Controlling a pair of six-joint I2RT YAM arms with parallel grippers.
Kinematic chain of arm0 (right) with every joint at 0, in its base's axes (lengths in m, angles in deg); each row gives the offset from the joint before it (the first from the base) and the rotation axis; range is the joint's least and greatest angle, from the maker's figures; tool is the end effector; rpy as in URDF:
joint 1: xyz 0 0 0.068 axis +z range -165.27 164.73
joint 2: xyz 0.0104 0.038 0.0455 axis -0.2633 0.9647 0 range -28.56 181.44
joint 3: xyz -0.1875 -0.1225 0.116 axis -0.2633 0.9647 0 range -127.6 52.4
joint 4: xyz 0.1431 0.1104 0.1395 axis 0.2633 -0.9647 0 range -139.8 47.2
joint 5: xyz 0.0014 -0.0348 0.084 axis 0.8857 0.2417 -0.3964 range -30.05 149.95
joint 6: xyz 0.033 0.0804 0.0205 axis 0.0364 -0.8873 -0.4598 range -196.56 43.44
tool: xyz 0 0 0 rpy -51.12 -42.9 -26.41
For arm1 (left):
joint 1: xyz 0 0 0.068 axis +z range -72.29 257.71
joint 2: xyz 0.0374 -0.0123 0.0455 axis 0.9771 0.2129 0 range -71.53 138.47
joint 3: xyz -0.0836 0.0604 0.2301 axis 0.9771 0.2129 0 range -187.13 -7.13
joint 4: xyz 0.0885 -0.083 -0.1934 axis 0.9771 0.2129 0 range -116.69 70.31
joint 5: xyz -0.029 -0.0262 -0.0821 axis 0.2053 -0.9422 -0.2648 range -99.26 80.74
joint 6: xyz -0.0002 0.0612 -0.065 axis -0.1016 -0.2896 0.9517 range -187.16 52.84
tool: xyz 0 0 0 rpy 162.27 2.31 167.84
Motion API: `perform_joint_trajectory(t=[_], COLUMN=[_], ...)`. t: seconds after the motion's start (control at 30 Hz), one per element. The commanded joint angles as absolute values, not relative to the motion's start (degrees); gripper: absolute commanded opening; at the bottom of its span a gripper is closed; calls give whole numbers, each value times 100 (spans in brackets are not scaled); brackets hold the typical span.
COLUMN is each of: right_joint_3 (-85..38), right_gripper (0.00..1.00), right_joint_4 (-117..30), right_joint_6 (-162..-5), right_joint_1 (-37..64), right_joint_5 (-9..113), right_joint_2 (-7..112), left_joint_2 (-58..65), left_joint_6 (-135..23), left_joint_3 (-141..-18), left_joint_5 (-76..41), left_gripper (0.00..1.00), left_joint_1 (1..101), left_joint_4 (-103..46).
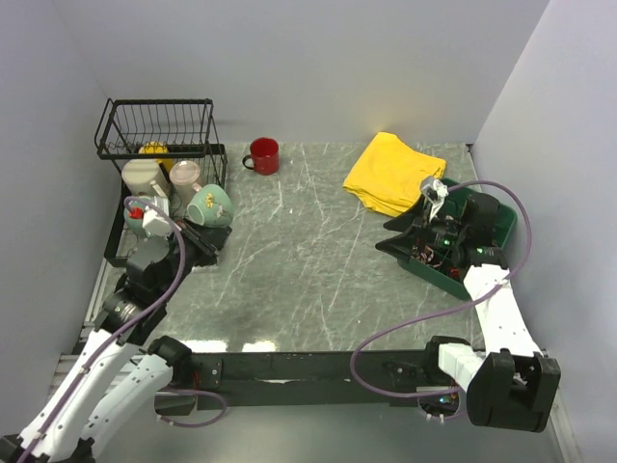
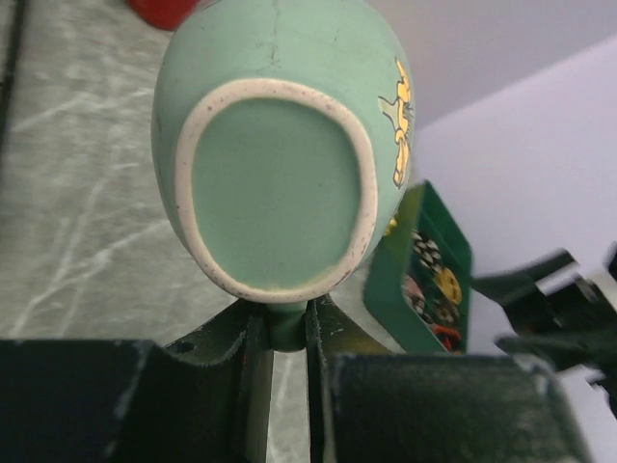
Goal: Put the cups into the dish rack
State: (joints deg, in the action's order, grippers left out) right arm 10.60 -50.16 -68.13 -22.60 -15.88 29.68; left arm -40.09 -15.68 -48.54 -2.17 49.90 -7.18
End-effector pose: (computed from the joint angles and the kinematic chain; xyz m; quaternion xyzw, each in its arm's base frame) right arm 0.2037 0.0516 0.2804 -0.3419 0.6577 0.4508 0.4974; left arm 0.1458 -0.0658 0.3100 -0.1954 0.7376 -0.3749 0.5265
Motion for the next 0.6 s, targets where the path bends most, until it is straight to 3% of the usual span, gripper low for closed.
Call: perform_joint_trajectory(t=[0.0,0.27,0.57], right_joint_3=[924,916,916], right_gripper=[83,84,84], right_joint_4=[-4931,-4940,-4896], right_joint_6=[-6847,-6865,-6961], right_joint_1=[-2335,-2405,-2450], right_joint_5=[-1731,-1731,-1775], right_joint_2=[2787,2682,2638], left_joint_2=[-3639,-2742,-1521], left_joint_6=[-1759,-1618,-2383], left_joint_3=[-4853,-4528,-4747], left_joint_5=[-749,-2437,-2350], left_gripper=[1,1,1], left_joint_1=[5897,8031,8588], left_joint_4=[-1315,-1588,-1289])
